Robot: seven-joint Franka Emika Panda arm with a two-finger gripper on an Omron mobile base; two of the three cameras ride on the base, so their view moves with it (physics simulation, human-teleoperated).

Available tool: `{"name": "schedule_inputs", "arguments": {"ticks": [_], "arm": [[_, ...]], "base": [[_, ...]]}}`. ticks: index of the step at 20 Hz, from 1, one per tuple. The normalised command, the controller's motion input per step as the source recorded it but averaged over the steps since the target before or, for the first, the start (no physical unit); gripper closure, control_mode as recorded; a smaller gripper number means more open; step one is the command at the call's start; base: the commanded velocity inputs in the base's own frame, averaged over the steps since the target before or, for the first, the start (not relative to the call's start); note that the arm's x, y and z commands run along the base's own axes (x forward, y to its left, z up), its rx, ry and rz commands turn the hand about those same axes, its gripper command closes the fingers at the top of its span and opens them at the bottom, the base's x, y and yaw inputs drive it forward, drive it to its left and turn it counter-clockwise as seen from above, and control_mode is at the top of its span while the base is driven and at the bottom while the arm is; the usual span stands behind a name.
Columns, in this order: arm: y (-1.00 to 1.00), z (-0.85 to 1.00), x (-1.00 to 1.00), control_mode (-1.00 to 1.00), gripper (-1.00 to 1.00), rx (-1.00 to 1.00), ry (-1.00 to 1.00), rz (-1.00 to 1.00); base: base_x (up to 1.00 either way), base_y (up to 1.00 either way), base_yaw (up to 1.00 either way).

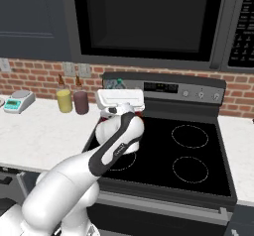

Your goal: Put the lemon and tomato in the pot. Retrieve the spatula and lightly stir the vegetables in the pot.

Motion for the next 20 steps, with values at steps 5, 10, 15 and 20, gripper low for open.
{"name": "schedule_inputs", "arguments": {"ticks": [5,10,15,20], "arm": [[-0.39,-0.01,0.0,-1.0,1.0,0.0,-0.04,-0.08],[-0.22,-0.08,0.08,-1.0,1.0,0.0,0.01,-0.13],[-0.09,-0.16,0.3,-1.0,1.0,0.0,0.16,-0.1],[0.0,-0.26,0.41,-1.0,1.0,0.0,0.26,-0.08]], "base": [[0.0,0.0,0.0],[0.0,0.0,0.0],[0.0,0.0,0.0],[0.0,0.0,0.0]]}}
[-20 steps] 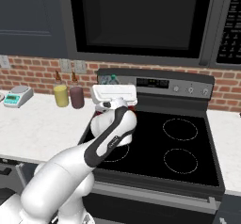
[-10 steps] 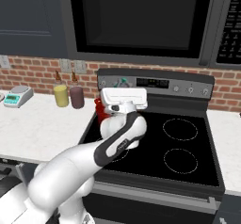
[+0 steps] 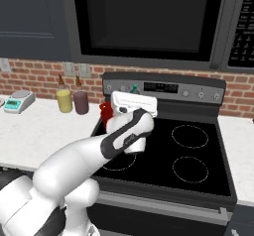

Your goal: Put the lemon and tomato in the pot. Retrieve the spatula and lightly stir the vegetables in the pot.

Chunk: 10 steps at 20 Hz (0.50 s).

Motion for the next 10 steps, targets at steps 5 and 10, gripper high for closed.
{"name": "schedule_inputs", "arguments": {"ticks": [5,10], "arm": [[0.0,-0.32,0.44,-1.0,1.0,0.0,0.22,-0.05],[0.0,-0.3,0.4,-1.0,1.0,0.0,0.14,-0.01]], "base": [[0.0,0.0,0.0],[0.0,0.0,0.0]]}}
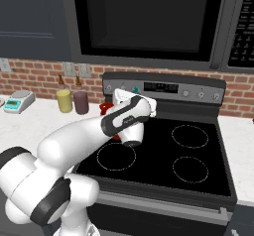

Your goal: Put the lemon and tomato in the pot. Retrieve the spatula and lightly stir the vegetables in the pot.

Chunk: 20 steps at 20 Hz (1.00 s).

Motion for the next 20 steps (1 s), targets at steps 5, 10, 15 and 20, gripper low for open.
{"name": "schedule_inputs", "arguments": {"ticks": [5,10,15,20], "arm": [[0.01,-0.3,0.44,-1.0,1.0,0.0,0.08,0.0],[0.1,-0.29,0.44,-1.0,1.0,0.0,0.03,0.0],[0.16,-0.31,0.47,-1.0,1.0,0.01,0.0,0.0],[0.11,-0.32,0.41,-1.0,1.0,0.0,0.0,0.0]], "base": [[0.0,0.0,0.0],[0.0,0.0,0.0],[0.0,0.0,0.0],[0.0,0.0,0.0]]}}
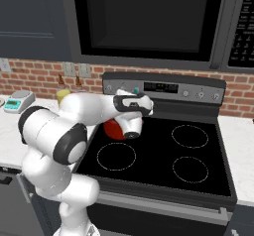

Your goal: Put the lemon and tomato in the pot. Retrieve the spatula and lightly stir the vegetables in the pot.

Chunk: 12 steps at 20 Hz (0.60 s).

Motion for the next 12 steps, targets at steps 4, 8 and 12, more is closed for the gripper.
{"name": "schedule_inputs", "arguments": {"ticks": [4,8,12], "arm": [[0.06,-0.3,0.33,-1.0,1.0,0.0,0.0,0.0],[0.02,-0.2,0.3,-1.0,1.0,0.0,0.0,0.0],[0.06,-0.13,0.32,-1.0,1.0,0.0,0.0,0.0]], "base": [[0.0,0.0,0.0],[0.0,0.0,0.0],[0.0,0.0,0.0]]}}
